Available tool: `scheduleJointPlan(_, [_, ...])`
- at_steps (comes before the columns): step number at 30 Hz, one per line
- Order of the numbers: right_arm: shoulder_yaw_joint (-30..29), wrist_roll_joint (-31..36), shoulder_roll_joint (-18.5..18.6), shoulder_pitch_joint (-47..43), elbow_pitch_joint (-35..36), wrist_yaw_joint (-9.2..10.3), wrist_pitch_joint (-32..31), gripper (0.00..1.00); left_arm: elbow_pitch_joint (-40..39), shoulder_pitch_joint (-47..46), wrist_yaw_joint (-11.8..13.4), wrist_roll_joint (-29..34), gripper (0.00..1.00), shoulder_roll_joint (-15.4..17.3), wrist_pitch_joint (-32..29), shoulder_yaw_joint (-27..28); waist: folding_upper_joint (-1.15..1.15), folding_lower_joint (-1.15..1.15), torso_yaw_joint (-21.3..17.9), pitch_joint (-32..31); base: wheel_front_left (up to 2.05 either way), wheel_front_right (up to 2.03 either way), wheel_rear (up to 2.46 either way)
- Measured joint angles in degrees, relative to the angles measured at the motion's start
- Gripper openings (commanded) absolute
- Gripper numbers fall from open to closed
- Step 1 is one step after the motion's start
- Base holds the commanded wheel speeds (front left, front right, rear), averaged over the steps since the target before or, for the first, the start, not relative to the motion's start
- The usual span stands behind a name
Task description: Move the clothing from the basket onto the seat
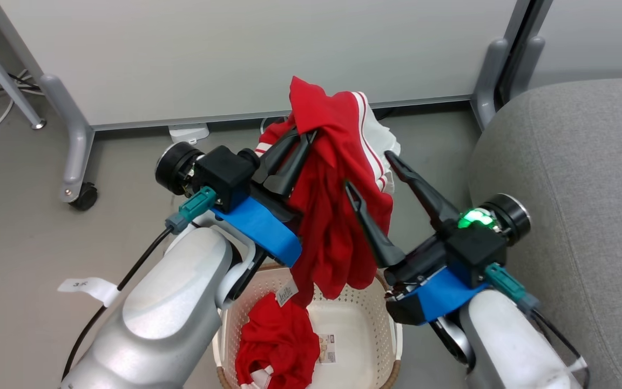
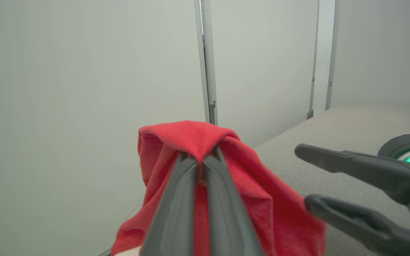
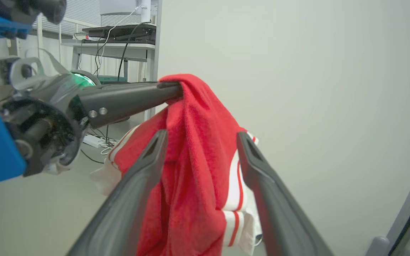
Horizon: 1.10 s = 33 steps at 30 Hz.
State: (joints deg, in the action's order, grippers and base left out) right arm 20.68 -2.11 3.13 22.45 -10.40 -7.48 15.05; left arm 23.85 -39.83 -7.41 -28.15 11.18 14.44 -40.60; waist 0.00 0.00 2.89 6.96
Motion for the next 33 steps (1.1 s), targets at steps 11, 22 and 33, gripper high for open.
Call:
scheduleJointPlan(11, [2.8,3.3,0.1,6.9,-13.9,0.0,0.0,1.0,-0.4,-0.7,0.0,0.4,0.0,-0.9,0.1,-2.0,0.0,0.0,1.8,0.8,0.0,0.0,0.0])
scheduleJointPlan(22, [3.6,-0.4,-0.2,8.8,-17.8,0.0,0.0,0.0,-0.5,-1.4,0.0,0.1,0.0,-1.4,0.3,-2.9,0.0,0.0,2.4,0.8,0.0,0.0,0.0])
scheduleJointPlan(33, [3.9,-1.5,-0.2,8.7,-17.6,0.0,0.0,0.0,-0.4,-1.4,0.0,0.1,0.0,-1.3,0.4,-2.9,0.0,0.0,2.2,1.0,0.0,0.0,0.0])
